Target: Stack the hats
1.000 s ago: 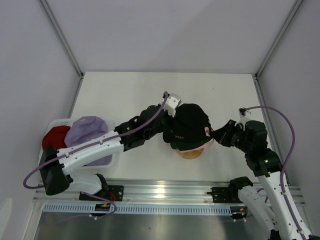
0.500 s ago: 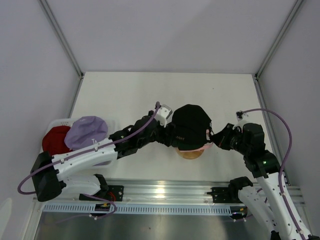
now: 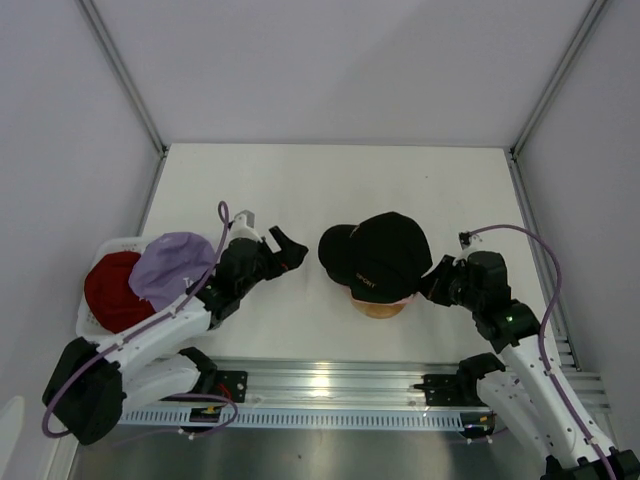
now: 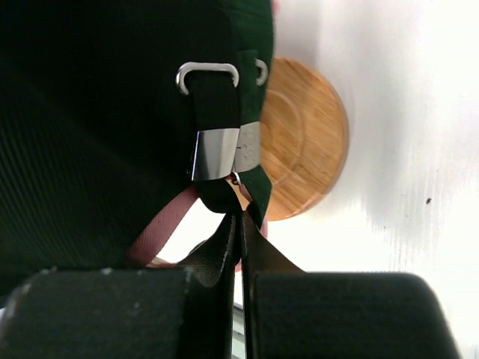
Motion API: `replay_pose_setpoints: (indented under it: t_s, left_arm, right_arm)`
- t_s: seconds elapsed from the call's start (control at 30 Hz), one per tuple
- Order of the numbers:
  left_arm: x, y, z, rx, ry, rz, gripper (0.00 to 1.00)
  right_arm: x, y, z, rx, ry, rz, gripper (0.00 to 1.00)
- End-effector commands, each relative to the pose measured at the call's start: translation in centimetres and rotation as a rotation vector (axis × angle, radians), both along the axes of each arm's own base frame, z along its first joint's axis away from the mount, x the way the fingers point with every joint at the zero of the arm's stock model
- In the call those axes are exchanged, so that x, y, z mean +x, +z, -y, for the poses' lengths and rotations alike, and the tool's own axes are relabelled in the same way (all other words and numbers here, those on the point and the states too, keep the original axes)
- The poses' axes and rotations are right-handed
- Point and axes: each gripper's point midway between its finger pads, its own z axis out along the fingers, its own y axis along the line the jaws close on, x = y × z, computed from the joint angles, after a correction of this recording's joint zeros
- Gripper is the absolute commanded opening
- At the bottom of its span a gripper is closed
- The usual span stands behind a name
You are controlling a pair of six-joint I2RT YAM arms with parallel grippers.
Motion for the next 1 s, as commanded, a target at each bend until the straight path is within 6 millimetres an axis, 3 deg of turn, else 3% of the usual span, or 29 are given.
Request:
replay_pose_setpoints:
  t_s: [0.0, 0.03, 0.1, 0.33, 0.43, 0.53, 0.63, 0.77, 0.87, 0.9, 0.97]
  left_arm:
    - [2.6, 3.0, 2.7, -0.230, -0.014, 0.003, 1.00]
    - [3.3, 4.2, 3.3, -0.280, -0.022, 0.045, 0.99]
    - [3.6, 3.7, 4.4, -0.322, -0.064, 0.035, 1.00]
    - [5.4, 6.3, 7.3, -0.423, -0.200, 0.121, 0.99]
    - [5.6, 6.5, 7.1, -0.401, -0.193, 0.119, 0.99]
    - [6.0, 5.3, 5.5, -0.325, -0.114, 0.088, 0.99]
    - [6.3, 7.4, 3.8, -0.301, -0.073, 0.192, 0.99]
    - [4.9, 11.8, 6.0, -0.322, -0.278, 0.364, 0.99]
    - [3.5, 11.8, 8.6, -0.339, -0.466, 0.393, 0.97]
    - [2.7, 10.3, 9.8, -0.355, -0.539, 0.350, 0.96]
    - [2.1, 10.5, 11.2, -0.402, -0.603, 0.348, 0.93]
  right_arm:
    - [-0.1, -2.7, 1.3, -0.065, -0.078, -0.044, 0.00]
    - [0.1, -2.6, 1.4, -0.067, -0.086, -0.032, 0.00]
    - [0.3, -2.4, 1.6, -0.077, -0.092, -0.011, 0.00]
    - [0.2, -3.2, 1.5, -0.080, -0.089, -0.028, 0.00]
    - [0.3, -3.0, 1.7, -0.085, -0.096, -0.020, 0.00]
    - [0.3, -3.2, 1.6, -0.083, -0.096, -0.026, 0.00]
    - [0.4, -3.3, 1.6, -0.088, -0.096, -0.030, 0.00]
    - [0.6, -3.2, 1.6, -0.094, -0.089, -0.026, 0.00]
    - [0.8, -3.3, 1.6, -0.101, -0.089, -0.027, 0.00]
    - [0.9, -3.4, 1.6, -0.100, -0.090, -0.024, 0.00]
    - [1.0, -3.5, 1.5, -0.104, -0.088, -0.027, 0.00]
